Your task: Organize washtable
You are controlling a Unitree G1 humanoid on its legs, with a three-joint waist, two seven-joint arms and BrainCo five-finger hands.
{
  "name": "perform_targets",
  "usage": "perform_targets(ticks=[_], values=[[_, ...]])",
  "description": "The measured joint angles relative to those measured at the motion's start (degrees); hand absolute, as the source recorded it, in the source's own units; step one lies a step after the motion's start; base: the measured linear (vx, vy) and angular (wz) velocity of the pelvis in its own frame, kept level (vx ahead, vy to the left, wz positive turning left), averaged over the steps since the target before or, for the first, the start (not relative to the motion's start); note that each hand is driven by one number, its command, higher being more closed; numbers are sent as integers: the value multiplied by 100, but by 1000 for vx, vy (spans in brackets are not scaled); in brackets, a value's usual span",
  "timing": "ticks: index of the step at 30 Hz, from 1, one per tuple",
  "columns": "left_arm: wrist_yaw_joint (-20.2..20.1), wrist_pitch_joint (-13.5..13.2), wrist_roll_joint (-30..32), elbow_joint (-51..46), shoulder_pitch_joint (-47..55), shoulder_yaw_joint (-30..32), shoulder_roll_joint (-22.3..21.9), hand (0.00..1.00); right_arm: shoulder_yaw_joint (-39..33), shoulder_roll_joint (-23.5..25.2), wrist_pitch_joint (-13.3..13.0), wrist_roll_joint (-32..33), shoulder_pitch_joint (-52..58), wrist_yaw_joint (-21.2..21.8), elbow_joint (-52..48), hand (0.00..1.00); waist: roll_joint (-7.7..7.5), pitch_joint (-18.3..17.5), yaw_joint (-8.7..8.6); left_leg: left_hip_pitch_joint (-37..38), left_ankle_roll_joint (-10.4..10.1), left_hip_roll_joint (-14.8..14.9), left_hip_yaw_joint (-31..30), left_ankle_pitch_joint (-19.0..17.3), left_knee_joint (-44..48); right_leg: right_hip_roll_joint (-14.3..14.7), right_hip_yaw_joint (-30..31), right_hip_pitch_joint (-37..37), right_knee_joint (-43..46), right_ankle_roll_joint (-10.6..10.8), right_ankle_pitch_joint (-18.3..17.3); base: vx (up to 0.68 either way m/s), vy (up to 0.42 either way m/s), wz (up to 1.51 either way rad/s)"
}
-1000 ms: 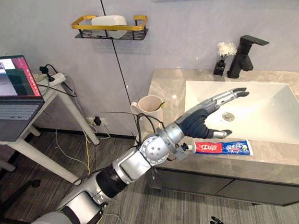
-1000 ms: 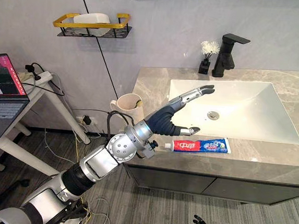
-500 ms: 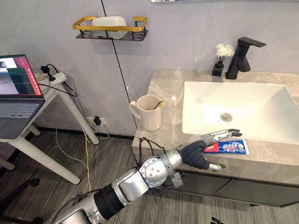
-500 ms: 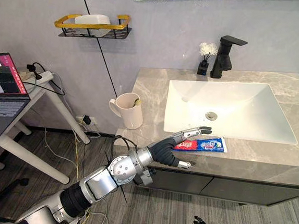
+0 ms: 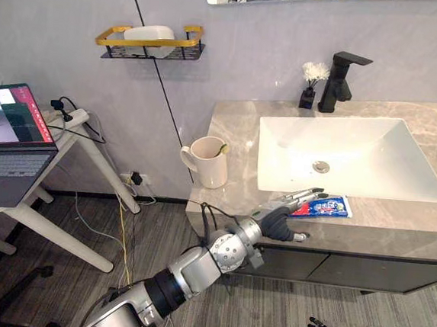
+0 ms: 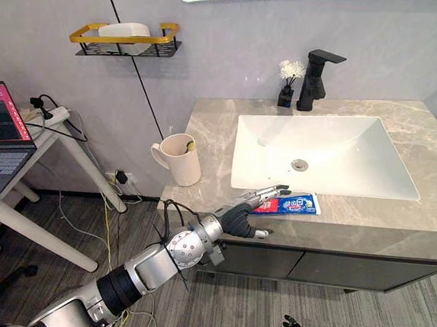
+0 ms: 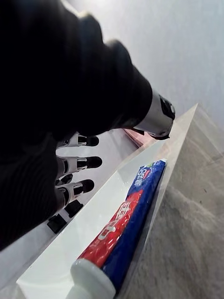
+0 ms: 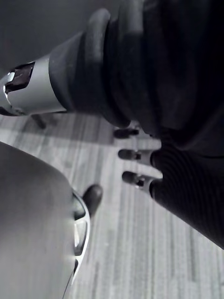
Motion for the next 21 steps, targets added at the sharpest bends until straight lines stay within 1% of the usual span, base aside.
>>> perform_targets(ticks=[2, 4, 8, 10, 12, 14, 17, 18, 20, 21], values=[[14, 0, 102, 0, 0, 158, 9, 0, -35, 3, -47, 5, 11, 3, -2, 0, -8, 12, 0, -5, 2, -3, -1, 0, -37, -3, 9, -18, -20, -32, -6, -59, 21, -2], [79, 1, 192, 1, 1, 275, 52, 0, -36, 14, -86, 26, 27, 1, -18, 0, -28, 29, -13, -16, 11, -2, 1, 2, -62, 6, 72, -23, -28, 27, -42, -67, 13, -3], [111, 1, 372, 0, 1, 350, 48, 0, -37, 7, -129, 42, 37, 1, -86, 0, -9, 97, -38, -18, 60, 12, -1, -43, -110, 33, 136, -29, -30, 37, -42, -22, 7, 0], [112, 1, 504, 0, 1, 361, 46, 0, -41, -2, -135, 42, 50, 2, -151, 0, 16, 110, -65, -11, 55, 20, -1, -43, -174, 48, 149, -60, -27, 42, -45, 21, 7, -3], [125, 5, 612, 2, 1, 417, 49, 0, -114, -3, -146, 45, 53, 5, -223, 0, 58, 142, -147, -10, 36, 27, 8, -21, -183, 59, 176, -89, -5, 44, -30, 68, 19, -6], [133, 6, 743, 20, 1, 445, 46, 0, -159, 5, -156, 45, 53, 5, -227, 0, 73, 137, -180, 18, 36, 26, 26, -21, -186, 59, 195, -84, -3, 55, -12, 107, 31, -5], [163, 10, 774, 127, 0, 557, 27, 0, -158, 10, -156, 45, 60, 4, -226, 0, 64, 147, -171, 107, 34, 14, 57, -23, -208, 49, 240, -75, -2, 54, -10, 79, 31, -8], [171, 23, 773, 163, 0, 594, 41, 0, -158, 12, -156, 46, 60, 4, -226, 0, 84, 172, -172, 137, 34, 3, 71, -23, -216, 38, 253, -62, -3, 53, -11, 43, 32, -6], [172, 63, 772, 179, 0, 597, 80, 0, -158, 20, -156, 46, 60, 3, -226, 0, 36, 227, -170, 141, 35, -2, 72, -24, -217, 35, 252, -57, -3, 53, -12, 17, 18, -1], [178, 73, 772, 202, 0, 611, 94, 0, -159, 27, -157, 49, 54, 2, -228, 0, 64, 278, -169, 173, 35, -3, 70, -24, -210, 35, 249, -21, -3, 52, -13, -10, 24, 4]])
